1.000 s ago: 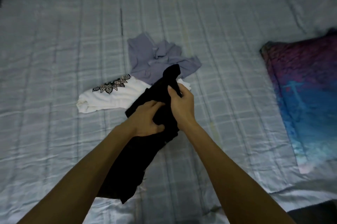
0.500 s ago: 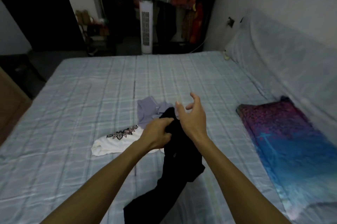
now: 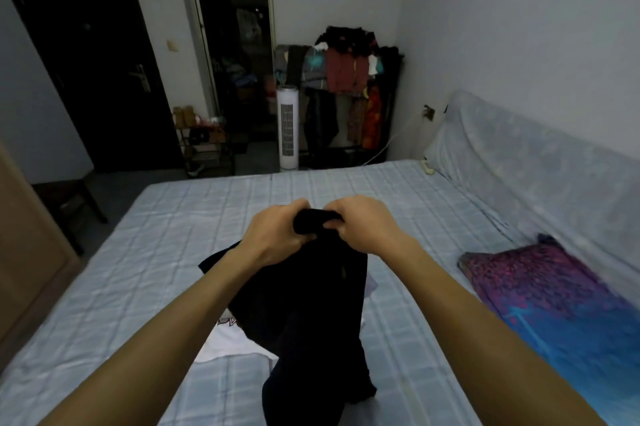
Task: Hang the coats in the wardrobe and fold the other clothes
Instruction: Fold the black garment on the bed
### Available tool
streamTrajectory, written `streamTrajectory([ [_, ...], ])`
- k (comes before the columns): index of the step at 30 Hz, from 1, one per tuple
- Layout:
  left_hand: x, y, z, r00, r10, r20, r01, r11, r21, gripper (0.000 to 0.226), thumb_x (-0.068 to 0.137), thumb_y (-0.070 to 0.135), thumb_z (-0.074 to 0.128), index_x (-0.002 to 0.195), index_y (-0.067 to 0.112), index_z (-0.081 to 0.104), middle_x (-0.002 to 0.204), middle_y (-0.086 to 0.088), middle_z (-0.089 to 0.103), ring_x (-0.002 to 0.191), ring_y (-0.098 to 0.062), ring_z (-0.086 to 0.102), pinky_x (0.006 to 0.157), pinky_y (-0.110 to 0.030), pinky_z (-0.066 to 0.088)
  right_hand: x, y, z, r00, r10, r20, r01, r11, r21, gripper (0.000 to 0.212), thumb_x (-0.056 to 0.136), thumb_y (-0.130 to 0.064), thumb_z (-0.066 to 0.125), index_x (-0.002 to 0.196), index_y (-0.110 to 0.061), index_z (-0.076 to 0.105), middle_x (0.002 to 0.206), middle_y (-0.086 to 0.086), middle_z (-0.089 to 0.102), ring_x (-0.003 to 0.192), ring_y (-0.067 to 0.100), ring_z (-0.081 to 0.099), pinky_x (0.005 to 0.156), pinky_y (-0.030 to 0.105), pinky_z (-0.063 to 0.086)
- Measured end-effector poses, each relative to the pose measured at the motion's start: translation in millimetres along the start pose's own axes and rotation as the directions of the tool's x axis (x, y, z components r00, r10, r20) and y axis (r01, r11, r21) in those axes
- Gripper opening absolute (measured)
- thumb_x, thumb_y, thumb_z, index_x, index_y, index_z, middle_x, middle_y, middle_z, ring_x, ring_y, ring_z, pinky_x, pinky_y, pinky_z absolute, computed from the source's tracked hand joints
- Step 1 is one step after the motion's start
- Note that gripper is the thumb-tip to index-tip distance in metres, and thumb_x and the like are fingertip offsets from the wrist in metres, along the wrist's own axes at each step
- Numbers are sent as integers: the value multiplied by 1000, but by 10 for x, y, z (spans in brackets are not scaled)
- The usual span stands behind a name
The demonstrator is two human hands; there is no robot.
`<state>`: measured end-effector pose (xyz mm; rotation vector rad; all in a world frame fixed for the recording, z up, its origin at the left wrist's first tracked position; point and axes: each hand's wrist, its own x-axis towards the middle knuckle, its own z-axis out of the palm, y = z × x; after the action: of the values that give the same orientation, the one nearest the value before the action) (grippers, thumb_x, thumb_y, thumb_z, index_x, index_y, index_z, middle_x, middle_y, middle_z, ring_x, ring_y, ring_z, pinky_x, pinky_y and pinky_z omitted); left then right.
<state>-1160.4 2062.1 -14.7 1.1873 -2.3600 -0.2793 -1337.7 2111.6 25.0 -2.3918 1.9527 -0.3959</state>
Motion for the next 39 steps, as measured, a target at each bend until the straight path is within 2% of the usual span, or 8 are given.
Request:
streamTrajectory([
  [4, -76, -270, -31, 986, -111, 126, 115, 993, -22, 47, 65, 42, 75, 104, 31, 52, 94, 7, 66, 84, -18, 61, 70, -41, 52, 62, 55, -195, 982, -34, -187, 27, 999, -36, 28, 93, -27, 52, 116, -37, 63, 111, -7, 68, 103, 18, 61, 74, 29, 43],
  [8, -141, -441, 17, 971, -201, 129, 214, 973, -89, 42, 63, 40, 69, 103, 38, 56, 91, 10, 68, 84, -17, 64, 71, -40, 54, 92, 177, -319, 973, -31, -229, 18, 998, -57, 31, 92, -27, 53, 119, -38, 62, 116, -7, 67, 107, 19, 60, 80, 33, 48],
  [12, -17, -529, -174, 945, -263, 197, 268, 963, 1, 19, 66, 33, 74, 77, 28, 59, 78, 6, 66, 77, -20, 63, 66, -39, 53, 116, 329, -514, 955, 28, -295, -48, 997, -61, 32, 90, -28, 56, 118, -41, 62, 117, -6, 67, 106, 23, 61, 83, 39, 50],
  [15, 99, -652, -362, 937, -318, 144, 313, 948, 56, 28, 71, 31, 76, 59, 28, 51, 64, 7, 59, 68, -20, 61, 57, -33, 46, 134, 537, -685, 947, 39, -320, -78, 991, -110, 29, 90, -32, 56, 117, -41, 62, 113, -4, 69, 103, 26, 62, 80, 39, 51],
  [19, 391, -606, -708, 961, -277, 15, 267, 935, 233, 16, 76, 35, 74, 74, 25, 62, 71, 4, 62, 73, -20, 61, 60, -30, 44, 252, 752, -779, 964, 62, -259, -102, 984, -145, 26, 92, -37, 56, 117, -39, 63, 109, -2, 70, 98, 26, 63, 76, 38, 51],
  [26, 841, -488, -1282, 983, -36, -182, 120, 871, 476, 25, 81, 41, 70, 100, 24, 67, 86, 0, 68, 81, -22, 63, 61, -29, 39, 666, 1125, -999, 973, 48, -226, -103, 966, -238, 15, 92, -35, 58, 104, -31, 65, 91, 1, 70, 83, 25, 64, 59, 31, 42],
  [32, 1409, -699, -1510, 994, -103, -27, 106, 919, 379, 13, 83, 22, 68, 96, 24, 67, 91, 4, 64, 88, -20, 61, 64, -30, 43, 1339, 1257, -1138, 985, 60, -160, -103, 955, -277, 8, 89, -19, 61, 88, -27, 60, 89, 1, 68, 75, 23, 60, 56, 32, 45],
  [39, 2293, -1042, -1610, 977, -67, -203, 151, 887, 436, 15, 88, 19, 60, 101, 25, 65, 97, 1, 65, 93, -25, 60, 64, -33, 41, 2288, 1420, -1267, 977, 35, -209, -106, 934, -342, 7, 92, -22, 59, 96, -24, 63, 92, 2, 68, 79, 24, 62, 59, 33, 45],
])
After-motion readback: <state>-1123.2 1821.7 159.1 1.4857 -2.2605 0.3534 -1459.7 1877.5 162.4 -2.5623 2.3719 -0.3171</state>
